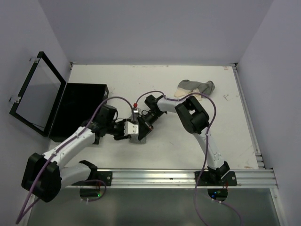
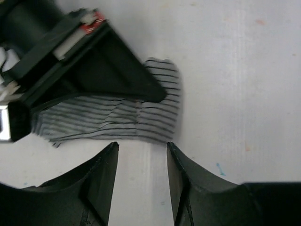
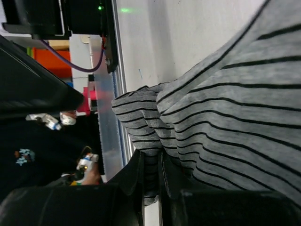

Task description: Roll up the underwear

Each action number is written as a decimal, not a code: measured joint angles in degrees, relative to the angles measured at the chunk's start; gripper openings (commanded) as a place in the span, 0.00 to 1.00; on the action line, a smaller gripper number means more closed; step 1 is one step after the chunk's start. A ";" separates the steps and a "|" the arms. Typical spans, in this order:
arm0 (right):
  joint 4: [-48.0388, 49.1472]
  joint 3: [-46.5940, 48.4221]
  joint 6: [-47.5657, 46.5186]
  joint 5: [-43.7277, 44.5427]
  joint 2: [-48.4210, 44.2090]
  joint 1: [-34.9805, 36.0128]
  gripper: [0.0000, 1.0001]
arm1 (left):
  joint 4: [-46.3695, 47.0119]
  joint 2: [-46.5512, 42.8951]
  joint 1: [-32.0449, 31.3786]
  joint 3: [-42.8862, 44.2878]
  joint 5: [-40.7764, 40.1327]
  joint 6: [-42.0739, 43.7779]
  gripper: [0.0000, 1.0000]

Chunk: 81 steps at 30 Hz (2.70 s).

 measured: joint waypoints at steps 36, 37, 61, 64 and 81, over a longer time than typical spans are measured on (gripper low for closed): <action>-6.62 5.84 2.69 7.28 -2.34 -8.70 0.58 | 11.93 20.55 -20.44 2.19 -14.34 -6.38 0.00; -6.25 6.19 2.49 8.63 -3.17 -9.86 0.59 | 10.99 21.79 -20.17 3.58 -13.14 -6.40 0.00; 5.68 -25.92 -18.53 29.29 -45.75 -10.21 0.60 | -41.16 65.22 -2.14 51.15 21.94 -6.88 0.07; 11.69 -30.12 -19.82 32.81 -47.06 -1.57 0.64 | -44.06 67.71 -1.49 53.22 23.61 -6.78 0.09; 39.21 -40.50 -27.34 45.57 -37.90 9.22 0.34 | -46.93 69.66 -0.81 54.73 24.46 -5.86 0.14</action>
